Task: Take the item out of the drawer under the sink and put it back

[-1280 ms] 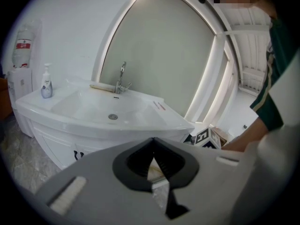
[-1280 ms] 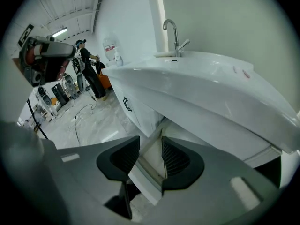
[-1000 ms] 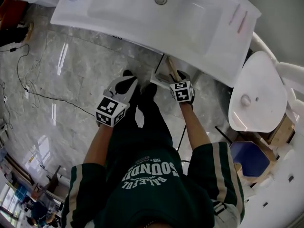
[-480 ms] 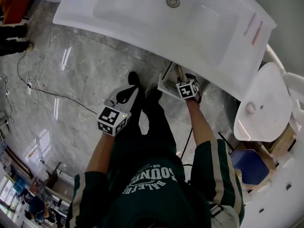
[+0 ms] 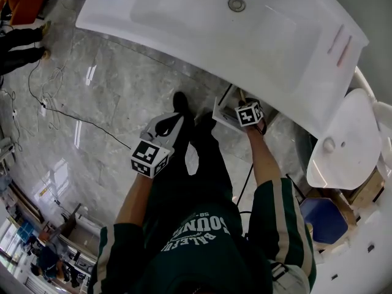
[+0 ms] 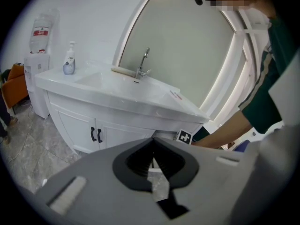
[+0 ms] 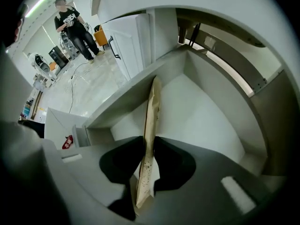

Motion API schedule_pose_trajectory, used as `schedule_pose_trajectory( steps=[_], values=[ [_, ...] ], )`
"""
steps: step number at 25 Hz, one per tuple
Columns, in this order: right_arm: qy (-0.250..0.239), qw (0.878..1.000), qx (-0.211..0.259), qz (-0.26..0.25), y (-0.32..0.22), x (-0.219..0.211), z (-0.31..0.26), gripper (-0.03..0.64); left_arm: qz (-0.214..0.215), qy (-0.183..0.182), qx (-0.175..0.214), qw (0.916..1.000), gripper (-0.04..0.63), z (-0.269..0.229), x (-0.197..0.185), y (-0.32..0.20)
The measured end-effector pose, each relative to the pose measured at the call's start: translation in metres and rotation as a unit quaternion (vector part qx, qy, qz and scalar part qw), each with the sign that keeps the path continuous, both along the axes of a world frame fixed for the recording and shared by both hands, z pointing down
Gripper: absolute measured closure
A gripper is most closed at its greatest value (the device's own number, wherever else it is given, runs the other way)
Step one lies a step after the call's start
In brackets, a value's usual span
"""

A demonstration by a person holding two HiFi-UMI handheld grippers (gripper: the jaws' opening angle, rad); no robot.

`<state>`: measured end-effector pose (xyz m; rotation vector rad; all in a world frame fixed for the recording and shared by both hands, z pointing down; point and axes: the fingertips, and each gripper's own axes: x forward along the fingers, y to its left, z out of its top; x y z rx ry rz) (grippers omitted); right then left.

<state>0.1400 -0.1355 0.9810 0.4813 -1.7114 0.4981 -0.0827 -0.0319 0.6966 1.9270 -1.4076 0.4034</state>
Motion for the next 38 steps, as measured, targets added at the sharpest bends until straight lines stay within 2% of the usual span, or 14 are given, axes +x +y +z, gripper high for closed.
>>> schedule_pose_trajectory(
  steps=[1,3,16,20,25,32,38],
  values=[
    [0.003,1.0,-0.002,0.0,0.0,0.0,0.0,0.552,0.0,0.0,0.0,1.0,0.545,0.0,-0.001,0.0],
    [0.007,1.0,-0.005,0.003,0.001,0.002,-0.002,0.563,0.0,0.001,0.001,1.0,0.546,-0.001,-0.001,-0.001],
    [-0.003,1.0,0.026,-0.002,0.009,0.009,-0.062,0.568,0.019,0.007,0.033,0.9993,0.546,-0.033,0.005,-0.018],
    [-0.02,0.998,0.052,-0.005,0.012,0.003,-0.098,0.568,0.024,0.006,0.043,0.9988,0.545,-0.047,0.002,-0.022],
    [-0.041,0.997,0.064,-0.018,0.034,-0.008,-0.139,0.568,0.029,0.006,0.057,0.9979,0.545,-0.068,-0.001,-0.025],
    [-0.094,0.991,0.089,-0.021,0.049,-0.033,-0.204,0.568,0.035,0.005,0.081,0.9961,0.545,-0.1,-0.008,-0.04],
    [-0.142,0.983,0.114,0.011,0.044,-0.045,-0.256,0.569,0.045,0.0,0.107,0.9932,0.545,-0.125,-0.015,-0.06]
  ],
)
